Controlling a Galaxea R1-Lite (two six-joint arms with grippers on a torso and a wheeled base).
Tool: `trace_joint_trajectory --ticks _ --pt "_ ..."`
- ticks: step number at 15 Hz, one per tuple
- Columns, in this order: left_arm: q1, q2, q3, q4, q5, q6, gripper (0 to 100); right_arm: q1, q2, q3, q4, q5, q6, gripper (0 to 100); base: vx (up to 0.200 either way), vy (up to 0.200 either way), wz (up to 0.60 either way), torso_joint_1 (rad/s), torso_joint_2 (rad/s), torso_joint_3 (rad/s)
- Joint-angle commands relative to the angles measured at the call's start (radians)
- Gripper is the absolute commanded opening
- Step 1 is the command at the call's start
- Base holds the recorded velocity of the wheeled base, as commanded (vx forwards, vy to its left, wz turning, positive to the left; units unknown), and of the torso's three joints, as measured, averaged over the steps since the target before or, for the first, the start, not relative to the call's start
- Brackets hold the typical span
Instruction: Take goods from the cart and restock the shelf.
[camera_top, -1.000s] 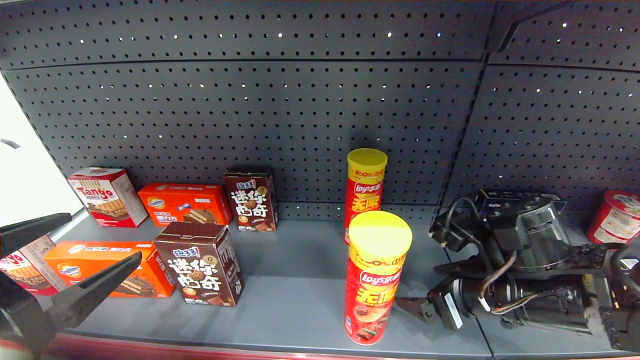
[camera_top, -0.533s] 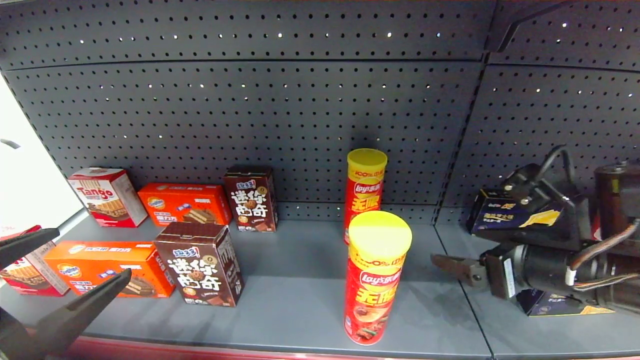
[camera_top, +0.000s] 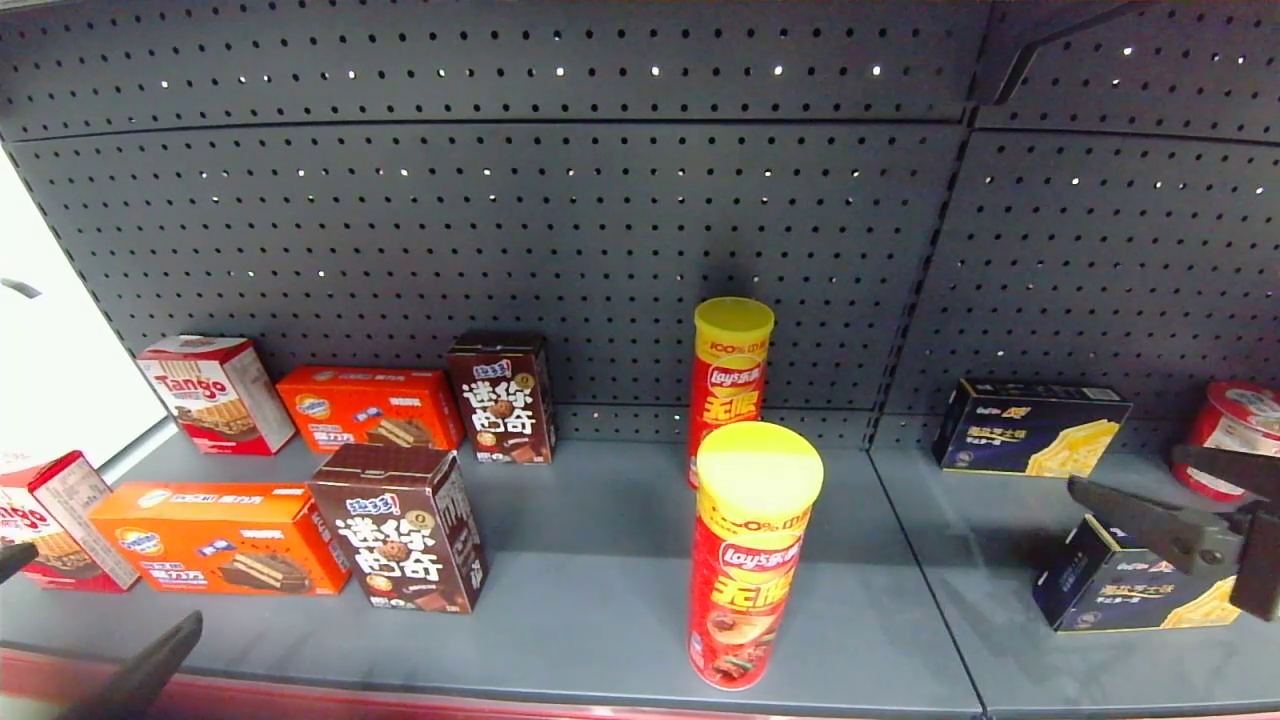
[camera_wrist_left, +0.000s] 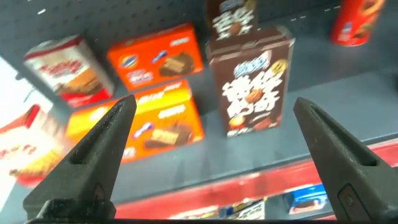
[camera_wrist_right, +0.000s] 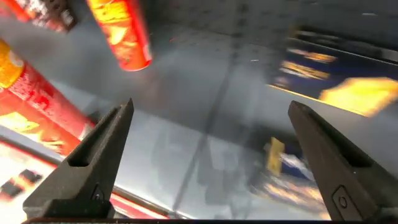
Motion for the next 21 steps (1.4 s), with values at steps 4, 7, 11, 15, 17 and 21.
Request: trace_joint_trajectory --ticks 4,7,11,15,17,21 --pt "0.003 -0.203 0.05 0.17 0.065 0.0 100 -0.044 -0.288 0.171 0.015 -0.169 0.0 100 0.0 0.0 0.0 0.0 0.0 0.0" --pt "0.005 -0.347 0.051 0.321 0.122 -0.03 100 -0.237 -0.384 0.214 0.086 -0.177 0.0 100 0.0 0.0 0.0 0.0 0.0 0.0" --pt "0.006 -0.524 0.094 0.461 0.16 -0.041 100 -0.39 -0.548 0.287 0.144 -0.177 -0.014 100 0.0 0.0 0.0 0.0 0.0 0.0" --pt "0.025 -0.605 0.123 0.519 0.177 -0.044 100 -0.516 -0.754 0.333 0.247 -0.17 -0.021 100 0.0 0.0 0.0 0.0 0.0 0.0" --pt "0.026 -0.605 0.152 0.487 0.15 -0.06 100 -0.515 -0.834 0.378 0.253 -0.074 -0.03 100 0.0 0.0 0.0 0.0 0.0 0.0" --pt "0.026 -0.607 0.172 0.452 -0.108 -0.115 100 -0.518 -0.878 0.501 0.189 0.221 -0.132 100 0.0 0.0 0.0 0.0 0.0 0.0"
